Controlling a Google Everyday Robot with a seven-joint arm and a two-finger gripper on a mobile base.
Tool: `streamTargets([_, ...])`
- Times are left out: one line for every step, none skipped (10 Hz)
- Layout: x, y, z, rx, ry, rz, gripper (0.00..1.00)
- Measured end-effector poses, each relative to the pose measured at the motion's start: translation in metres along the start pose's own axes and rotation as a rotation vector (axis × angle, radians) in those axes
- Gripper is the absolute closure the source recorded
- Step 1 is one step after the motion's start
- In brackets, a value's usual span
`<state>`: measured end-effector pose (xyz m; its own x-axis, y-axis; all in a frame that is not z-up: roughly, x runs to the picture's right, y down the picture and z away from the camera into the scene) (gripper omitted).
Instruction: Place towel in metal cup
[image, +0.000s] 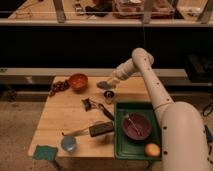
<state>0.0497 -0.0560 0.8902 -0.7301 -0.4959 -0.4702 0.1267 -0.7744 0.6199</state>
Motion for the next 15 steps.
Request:
streamTargets([-0.006, 0.002, -0.006, -0.005, -0.004, 0.006, 1.0])
streamTargets([-0.016, -0.001, -0.007, -0.004, -0.008, 0.007, 1.0])
streamTargets([-0.024, -0.009, -0.004, -0.004, -0.011, 0.002, 1.0])
streamTargets([-0.029, -0.017, -0.003, -0.004, -0.011, 0.0, 1.0])
streamTargets([-0.029, -0.03, 0.002, 0.005, -0.008, -0.006, 1.0])
streamTargets([-0.029, -0.038, 0.007, 0.014, -0.002, -0.01, 1.0])
streamTargets([-0.03, -0.048, 0.01, 0.022, 0.009, -0.015, 1.0])
streamTargets([-0.029, -0.058, 0.012, 0.024, 0.018, -0.023, 1.0])
streamTargets([-0.027, -0.067, 0.014, 0.027, 0.015, -0.04, 1.0])
streamTargets([-0.023, -0.071, 0.017, 0.032, 0.0, -0.059, 1.0])
streamTargets([-0.018, -0.074, 0.022, 0.038, -0.02, -0.082, 1.0])
streamTargets([-0.015, -0.077, 0.026, 0.045, -0.039, -0.097, 1.0])
streamTargets([-0.015, -0.078, 0.027, 0.044, -0.052, -0.103, 1.0])
streamTargets([-0.015, -0.078, 0.027, 0.04, -0.069, -0.109, 1.0])
streamTargets([-0.014, -0.077, 0.03, 0.034, -0.094, -0.118, 1.0])
